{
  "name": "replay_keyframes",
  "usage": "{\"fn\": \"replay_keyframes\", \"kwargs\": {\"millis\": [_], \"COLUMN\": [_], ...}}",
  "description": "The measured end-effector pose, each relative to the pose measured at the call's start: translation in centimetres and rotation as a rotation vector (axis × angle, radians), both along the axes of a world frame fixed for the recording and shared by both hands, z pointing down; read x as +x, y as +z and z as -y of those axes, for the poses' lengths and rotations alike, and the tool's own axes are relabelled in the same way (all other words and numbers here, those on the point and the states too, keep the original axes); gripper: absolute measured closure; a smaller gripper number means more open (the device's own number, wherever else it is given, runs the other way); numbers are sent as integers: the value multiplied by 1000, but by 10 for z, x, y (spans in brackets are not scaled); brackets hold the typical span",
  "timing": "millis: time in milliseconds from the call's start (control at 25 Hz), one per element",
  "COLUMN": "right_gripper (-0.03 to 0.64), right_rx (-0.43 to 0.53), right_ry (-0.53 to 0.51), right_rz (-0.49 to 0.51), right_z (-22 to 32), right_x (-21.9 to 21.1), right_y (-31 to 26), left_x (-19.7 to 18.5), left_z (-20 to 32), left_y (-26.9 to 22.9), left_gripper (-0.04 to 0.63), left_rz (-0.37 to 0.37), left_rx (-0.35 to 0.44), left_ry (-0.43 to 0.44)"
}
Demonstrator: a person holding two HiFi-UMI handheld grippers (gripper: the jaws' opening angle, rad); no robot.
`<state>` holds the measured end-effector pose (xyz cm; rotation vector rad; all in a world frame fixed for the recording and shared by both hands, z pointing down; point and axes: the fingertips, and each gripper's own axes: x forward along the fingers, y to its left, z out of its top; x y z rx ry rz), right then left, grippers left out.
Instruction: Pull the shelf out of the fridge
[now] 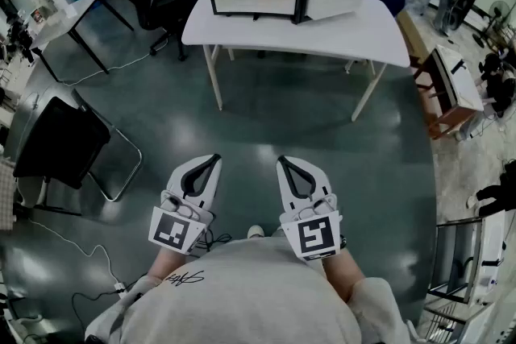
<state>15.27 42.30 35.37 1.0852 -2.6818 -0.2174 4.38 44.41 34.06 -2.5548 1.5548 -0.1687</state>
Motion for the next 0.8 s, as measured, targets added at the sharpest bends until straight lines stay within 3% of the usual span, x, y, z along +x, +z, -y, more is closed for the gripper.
{"fn": "replay_keyframes", "kwargs": {"millis": [160, 800], "right_gripper": [606, 604], "right_rx": [28, 23], "right_ry": [4, 7], "right_rz": [21, 25], "right_z": [1, -9], "right_x": [-2, -25], "right_y": [-1, -5], "left_x": [-4, -31], "left_z": [-3, -7], "left_y": [-2, -1], "left_gripper": [591, 591], "left_rz": [27, 13], "left_rx": [29, 37], "left_ry": [15, 20]}}
